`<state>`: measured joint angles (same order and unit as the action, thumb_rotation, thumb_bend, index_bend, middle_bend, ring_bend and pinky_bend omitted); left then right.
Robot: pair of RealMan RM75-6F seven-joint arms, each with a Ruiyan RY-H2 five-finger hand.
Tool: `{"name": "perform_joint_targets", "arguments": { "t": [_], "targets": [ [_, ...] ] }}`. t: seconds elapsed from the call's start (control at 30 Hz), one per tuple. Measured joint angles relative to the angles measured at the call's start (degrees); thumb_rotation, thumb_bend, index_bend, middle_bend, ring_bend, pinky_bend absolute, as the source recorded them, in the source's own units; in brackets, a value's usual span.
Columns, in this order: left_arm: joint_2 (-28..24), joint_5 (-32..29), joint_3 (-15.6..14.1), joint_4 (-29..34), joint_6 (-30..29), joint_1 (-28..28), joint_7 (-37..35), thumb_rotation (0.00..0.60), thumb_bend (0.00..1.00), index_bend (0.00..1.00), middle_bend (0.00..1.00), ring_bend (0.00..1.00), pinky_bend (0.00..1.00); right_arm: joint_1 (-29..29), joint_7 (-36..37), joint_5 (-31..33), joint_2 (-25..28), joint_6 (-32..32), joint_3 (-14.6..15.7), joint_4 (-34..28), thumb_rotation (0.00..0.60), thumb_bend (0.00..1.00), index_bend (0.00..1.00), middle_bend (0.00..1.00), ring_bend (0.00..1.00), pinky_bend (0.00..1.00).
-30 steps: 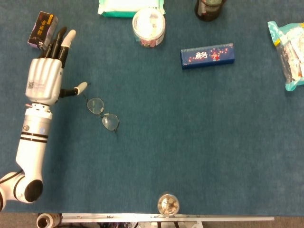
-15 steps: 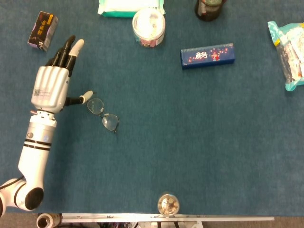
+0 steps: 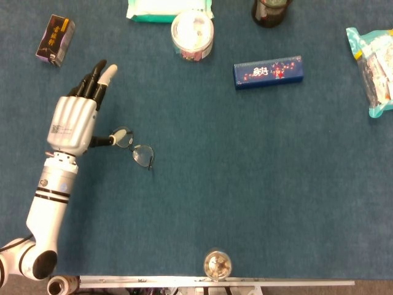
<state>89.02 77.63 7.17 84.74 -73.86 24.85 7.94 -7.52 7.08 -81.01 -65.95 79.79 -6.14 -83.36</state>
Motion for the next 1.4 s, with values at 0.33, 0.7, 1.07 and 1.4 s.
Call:
{"name": "perform_joint_targets", "arguments": {
  "t": [0.33,0.7,1.07,1.4],
  "targets": [
    [1.5,0.2,-0.8,0.0,1.3,0.0,0.2,0.600,0.04,0.00,0.00,0.13,0.32,0.5,0.2,-0.1,0.3,0.7,0.0,-0.3,0.600,0.22,0.43,0.39,0.34,0.58],
    [4.5,-0.7,-0.6,-2.1,4.0,1.0,-0.3,0.600,0.04,0.00,0.00,0.13,0.32,1.3,1.0,0.0,0.5,1.2,0.2,-0.2,0.600,0.22,0.43,0.39,0.34,0.58],
    [7.7,-1.9,-0.1,-6.2,7.0,2.3,-1.7,0.600,0.04,0.00,0.00,0.13,0.32,1.9,1.5,0.5,1.0,1.5,0.2,-0.3,0.600,0.22,0.43,0.39,0.34,0.58],
    [8.7,-2.7,-0.7,-7.8,8.2,2.2,-2.2,0.600,0.04,0.00,0.00,0.13,0.32,1.9,1.9,0.4,0.8,1.1,0.1,0.2,0.600,0.22,0.43,0.39,0.34,0.58]
  ]
}}
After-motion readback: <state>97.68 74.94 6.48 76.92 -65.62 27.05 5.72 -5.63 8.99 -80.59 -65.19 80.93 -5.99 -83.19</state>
